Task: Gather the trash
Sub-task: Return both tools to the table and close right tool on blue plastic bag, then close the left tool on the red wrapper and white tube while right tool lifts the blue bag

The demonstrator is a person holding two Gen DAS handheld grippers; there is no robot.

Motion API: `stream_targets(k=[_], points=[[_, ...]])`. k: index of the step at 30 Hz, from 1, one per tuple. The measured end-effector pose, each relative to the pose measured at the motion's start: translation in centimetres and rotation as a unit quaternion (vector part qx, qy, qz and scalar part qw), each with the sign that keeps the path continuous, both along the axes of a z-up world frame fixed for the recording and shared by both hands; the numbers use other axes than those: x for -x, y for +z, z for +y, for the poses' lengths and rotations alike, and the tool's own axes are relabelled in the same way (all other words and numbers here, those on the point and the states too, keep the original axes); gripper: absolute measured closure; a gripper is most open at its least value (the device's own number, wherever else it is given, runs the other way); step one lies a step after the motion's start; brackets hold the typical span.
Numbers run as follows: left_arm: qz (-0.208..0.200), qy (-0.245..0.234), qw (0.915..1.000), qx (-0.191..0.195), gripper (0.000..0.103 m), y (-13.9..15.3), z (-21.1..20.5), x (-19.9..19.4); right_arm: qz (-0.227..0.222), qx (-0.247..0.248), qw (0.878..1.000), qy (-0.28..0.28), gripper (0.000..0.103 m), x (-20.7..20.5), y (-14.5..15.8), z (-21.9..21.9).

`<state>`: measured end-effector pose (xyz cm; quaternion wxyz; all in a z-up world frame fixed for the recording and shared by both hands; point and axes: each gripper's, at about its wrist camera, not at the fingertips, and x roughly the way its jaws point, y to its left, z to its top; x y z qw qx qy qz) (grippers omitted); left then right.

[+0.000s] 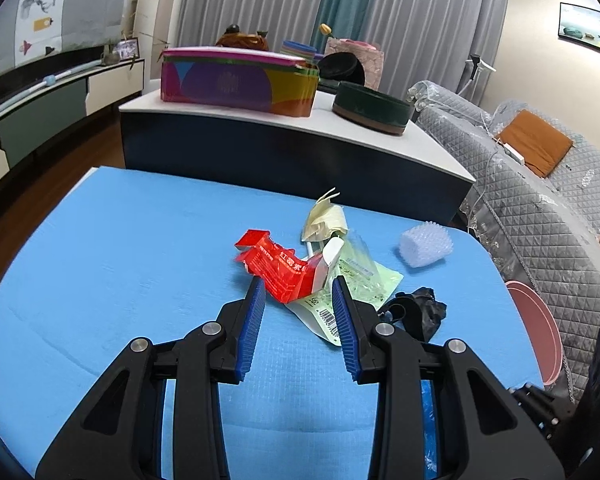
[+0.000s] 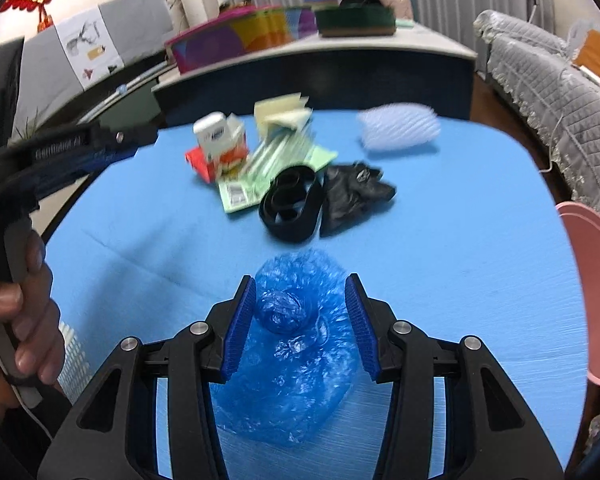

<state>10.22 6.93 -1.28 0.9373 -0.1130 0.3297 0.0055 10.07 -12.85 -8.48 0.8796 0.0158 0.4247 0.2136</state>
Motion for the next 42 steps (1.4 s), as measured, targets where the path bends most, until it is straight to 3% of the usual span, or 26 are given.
stream_targets(k=[1, 2, 8, 13, 22, 26, 42], points=[[0.003, 0.0, 1.0, 0.001, 0.069, -0.2, -0.1, -0.3, 0.004, 0.001, 1.0, 0.002, 0.075, -0.1, -0.2, 0.0], [0.004, 0.0, 1.0, 0.001, 0.069, -0.4, -0.1, -0.5, 0.005, 0.001, 1.0, 0.003, 0.078, -0.2, -0.3, 0.0], [0.012, -0.009, 0.9999, 0.005, 0.069, -1.1, -1.1, -2.4, -0.008, 0.006, 1.0, 0.001, 0.086, -1.0, 0.1, -0.2], [0.023, -0.02, 0.9995, -0.002, 0.07, -2.0, -2.1, -3.7, -0.013, 0.002, 1.0, -0.014, 0.087, -2.0, 0.3, -1.2], [0.038, -0.015, 0.9991, -0.015, 0.09, -2.8, -2.5, -4.6, -0.009, -0.01, 0.999, -0.039, 0.087, -3.4, 0.2, -2.5], [0.037, -0.014, 0.9991, -0.018, 0.094, -2.7, -2.4, -4.6, -0.012, -0.009, 0.999, -0.04, 0.087, -3.3, 0.3, -2.6], [0.012, -0.014, 0.9995, -0.024, 0.096, -0.7, -2.4, -3.4, -0.05, 0.002, 0.998, -0.046, 0.087, -1.8, 2.5, -2.9]])
